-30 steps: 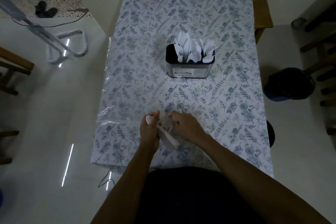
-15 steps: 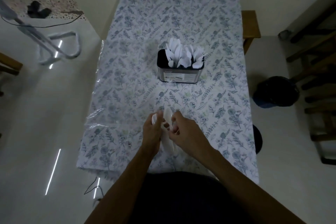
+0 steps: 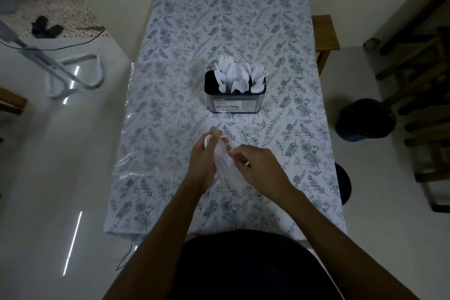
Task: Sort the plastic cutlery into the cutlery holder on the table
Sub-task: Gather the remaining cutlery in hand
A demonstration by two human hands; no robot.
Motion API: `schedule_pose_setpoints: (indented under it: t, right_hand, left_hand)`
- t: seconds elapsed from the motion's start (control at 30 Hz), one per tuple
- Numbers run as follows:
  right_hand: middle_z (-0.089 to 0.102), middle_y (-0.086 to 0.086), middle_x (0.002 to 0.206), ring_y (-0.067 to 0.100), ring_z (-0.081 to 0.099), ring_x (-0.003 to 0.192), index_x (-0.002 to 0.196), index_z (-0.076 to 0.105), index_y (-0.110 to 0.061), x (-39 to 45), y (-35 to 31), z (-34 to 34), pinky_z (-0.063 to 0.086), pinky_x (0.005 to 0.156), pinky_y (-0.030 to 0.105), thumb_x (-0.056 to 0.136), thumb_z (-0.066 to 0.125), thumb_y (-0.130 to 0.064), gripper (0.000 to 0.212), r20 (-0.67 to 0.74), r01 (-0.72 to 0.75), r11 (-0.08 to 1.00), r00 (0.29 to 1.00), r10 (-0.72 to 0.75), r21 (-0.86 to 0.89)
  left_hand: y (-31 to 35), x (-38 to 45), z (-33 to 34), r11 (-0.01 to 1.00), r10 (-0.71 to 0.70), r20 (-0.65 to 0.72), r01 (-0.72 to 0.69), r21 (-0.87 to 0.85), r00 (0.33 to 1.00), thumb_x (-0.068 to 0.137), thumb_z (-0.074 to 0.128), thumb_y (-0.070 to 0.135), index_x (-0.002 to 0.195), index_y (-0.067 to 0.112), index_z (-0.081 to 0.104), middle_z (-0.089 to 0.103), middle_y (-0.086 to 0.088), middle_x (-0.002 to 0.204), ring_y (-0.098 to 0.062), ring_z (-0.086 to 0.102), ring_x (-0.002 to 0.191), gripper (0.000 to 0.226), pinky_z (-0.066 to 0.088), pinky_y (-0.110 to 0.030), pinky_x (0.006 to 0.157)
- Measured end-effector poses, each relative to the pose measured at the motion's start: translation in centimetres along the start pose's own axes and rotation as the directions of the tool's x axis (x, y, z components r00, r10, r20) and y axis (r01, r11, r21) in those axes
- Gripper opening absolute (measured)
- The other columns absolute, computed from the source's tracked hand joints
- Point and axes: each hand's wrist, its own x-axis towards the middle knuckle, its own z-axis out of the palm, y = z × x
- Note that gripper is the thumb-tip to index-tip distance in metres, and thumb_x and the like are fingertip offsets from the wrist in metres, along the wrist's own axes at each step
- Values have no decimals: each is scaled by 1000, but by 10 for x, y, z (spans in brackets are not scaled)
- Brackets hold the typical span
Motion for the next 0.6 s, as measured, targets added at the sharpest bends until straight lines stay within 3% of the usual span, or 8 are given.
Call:
schedule_pose_setpoints:
  t: [0.13,0.23,0.3,0.4,0.5,0.6]
  right_hand:
    - [78,-7,92,2,71,81,99,79,-14,17,-11,-12,56,79,16,88,72,-5,16,-8,21,972,1000,-20,233]
    - [77,-5,91,12,74,80,99,77,-15,31,-15,-23,62,80,34,88,76,-17,12,64,-134,881,991,118,455]
    - [77,2,95,24,75,84,104,69,-13,36,-18,-32,63,80,45,81,84,-28,32,195,-304,752,953,233,585]
    - [75,9,98,30,75,87,110,64,-8,33,-19,-42,62,83,47,75,89,-27,47,377,-414,698,900,218,585]
    - [74,9,96,29,74,88,109,66,-7,20,-12,-45,61,86,46,79,86,-19,38,496,-471,679,850,177,563]
    - [73,9,91,28,72,89,105,72,-4,2,2,-41,60,89,43,85,80,-14,24,610,-526,657,783,126,540]
  left_hand:
    - [25,12,4,994,98,42,-99,39,994,107,51,17,107,6,61,69,2,84,-9,67,73,15,56,-21,65]
    - [43,16,6,983,178,51,-179,34,983,106,54,12,99,15,67,68,7,72,-8,64,65,14,54,-24,61]
    - [52,15,10,976,210,113,-216,38,971,103,58,14,101,16,67,65,3,74,-11,62,65,9,54,-27,61]
    - [54,6,18,957,235,215,-265,119,948,99,65,13,107,10,65,64,-2,83,-15,60,72,9,53,-32,66]
    - [41,-9,20,955,185,320,-247,166,929,90,74,26,110,11,65,63,-8,93,-22,59,82,26,53,-35,72]
    - [19,-25,20,942,145,355,-238,235,924,89,74,21,106,11,65,64,-3,92,-18,60,77,21,53,-30,68]
